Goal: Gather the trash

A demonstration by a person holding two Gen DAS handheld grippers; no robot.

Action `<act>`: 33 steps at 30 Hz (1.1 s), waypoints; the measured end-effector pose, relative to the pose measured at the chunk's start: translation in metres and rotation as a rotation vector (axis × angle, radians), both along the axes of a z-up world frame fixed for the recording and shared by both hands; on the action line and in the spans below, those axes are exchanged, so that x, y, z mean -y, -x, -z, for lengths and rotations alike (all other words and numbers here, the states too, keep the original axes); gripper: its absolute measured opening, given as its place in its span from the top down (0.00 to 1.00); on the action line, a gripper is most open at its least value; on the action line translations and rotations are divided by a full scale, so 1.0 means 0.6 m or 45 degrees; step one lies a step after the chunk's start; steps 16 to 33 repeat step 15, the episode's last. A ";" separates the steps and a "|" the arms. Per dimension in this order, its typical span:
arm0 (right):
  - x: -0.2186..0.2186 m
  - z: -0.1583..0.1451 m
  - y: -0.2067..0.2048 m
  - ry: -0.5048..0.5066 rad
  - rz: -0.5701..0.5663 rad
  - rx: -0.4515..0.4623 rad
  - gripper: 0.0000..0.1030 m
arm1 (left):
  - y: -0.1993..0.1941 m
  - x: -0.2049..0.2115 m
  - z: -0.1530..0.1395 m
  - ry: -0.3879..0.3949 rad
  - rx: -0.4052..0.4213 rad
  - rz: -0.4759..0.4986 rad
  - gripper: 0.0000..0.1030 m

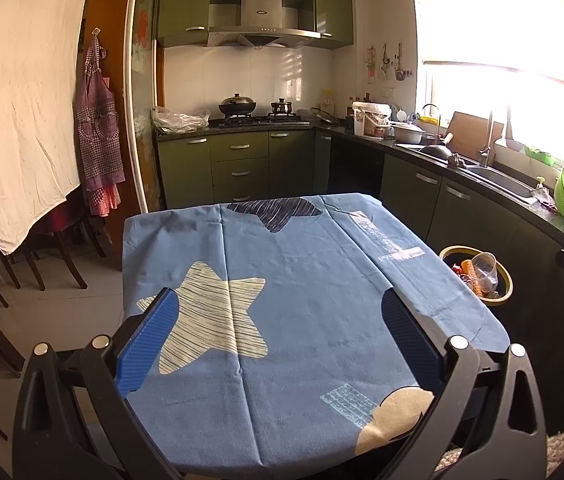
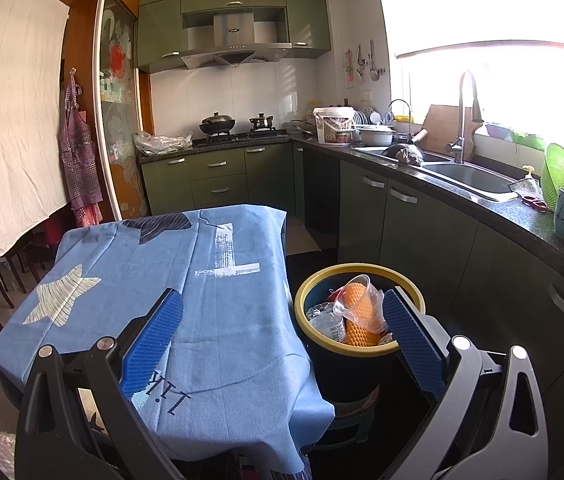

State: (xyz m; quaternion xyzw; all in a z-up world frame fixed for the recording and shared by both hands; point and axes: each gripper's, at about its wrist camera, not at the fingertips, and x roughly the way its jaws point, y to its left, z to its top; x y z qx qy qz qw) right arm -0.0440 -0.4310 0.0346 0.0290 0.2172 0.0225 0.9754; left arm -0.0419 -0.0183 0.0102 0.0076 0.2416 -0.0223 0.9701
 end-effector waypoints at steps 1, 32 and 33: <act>0.000 0.000 0.000 0.000 0.000 0.000 0.04 | -0.002 0.000 -0.001 0.004 0.001 0.004 0.06; -0.024 0.014 -0.072 0.040 -0.038 -0.052 0.04 | -0.110 -0.013 0.030 0.014 -0.146 0.012 0.06; -0.024 0.014 -0.072 0.040 -0.038 -0.052 0.04 | -0.110 -0.013 0.030 0.014 -0.146 0.012 0.06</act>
